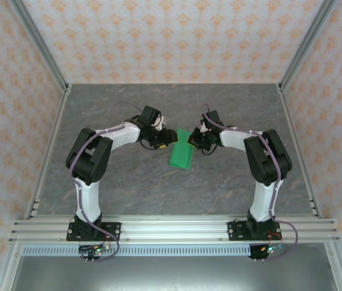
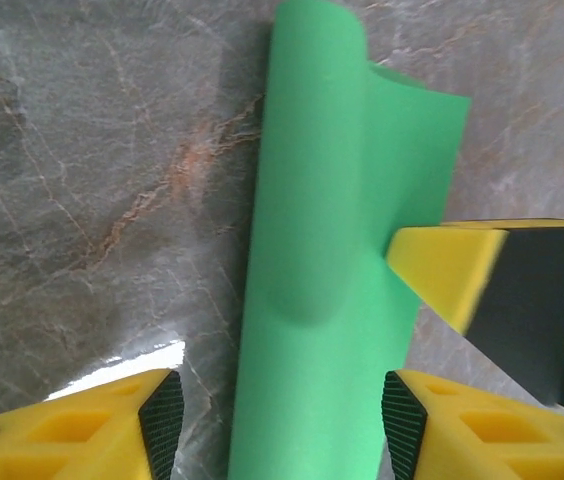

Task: Fold a paper plane with a square sheet of paper (fold left side to right side)
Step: First fold in half a square sheet of paper at the center of the table.

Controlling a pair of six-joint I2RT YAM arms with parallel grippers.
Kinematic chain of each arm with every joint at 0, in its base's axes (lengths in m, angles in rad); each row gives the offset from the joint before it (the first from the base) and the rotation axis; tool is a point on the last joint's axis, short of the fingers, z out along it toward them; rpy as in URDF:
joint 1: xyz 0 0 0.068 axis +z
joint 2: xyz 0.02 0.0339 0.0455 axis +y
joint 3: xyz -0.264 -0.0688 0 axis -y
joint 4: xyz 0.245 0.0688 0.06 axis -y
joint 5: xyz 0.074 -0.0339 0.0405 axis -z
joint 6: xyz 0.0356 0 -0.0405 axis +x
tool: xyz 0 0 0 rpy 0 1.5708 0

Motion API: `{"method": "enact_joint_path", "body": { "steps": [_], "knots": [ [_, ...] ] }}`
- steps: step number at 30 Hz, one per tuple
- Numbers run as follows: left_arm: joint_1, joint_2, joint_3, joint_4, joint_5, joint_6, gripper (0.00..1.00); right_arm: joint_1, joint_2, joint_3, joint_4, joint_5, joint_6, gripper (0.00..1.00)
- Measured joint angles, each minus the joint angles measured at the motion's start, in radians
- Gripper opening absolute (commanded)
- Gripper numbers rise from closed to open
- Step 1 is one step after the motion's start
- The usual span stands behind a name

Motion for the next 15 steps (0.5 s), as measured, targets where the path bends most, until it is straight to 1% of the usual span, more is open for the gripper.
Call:
{"method": "enact_joint_path", "body": {
  "steps": [4,8,10,13,15],
  "knots": [
    [-0.013,0.043,0.034,-0.039,-0.014,0.009,0.54,0.000,0.000,0.000,0.000,0.005,-0.003,0.11],
    [-0.025,0.062,0.059,-0.067,-0.029,0.025,0.46,0.000,0.000,0.000,0.000,0.008,-0.003,0.14],
    [-0.029,0.062,0.066,-0.079,-0.035,0.029,0.44,0.000,0.000,0.000,0.000,0.008,-0.003,0.20],
    [-0.039,0.064,0.075,-0.091,-0.045,0.035,0.43,0.000,0.000,0.000,-0.005,0.021,-0.009,0.34],
    [-0.044,0.066,0.078,-0.101,-0.056,0.035,0.43,0.000,-0.006,0.000,-0.019,0.039,-0.021,0.41]
  ]
}}
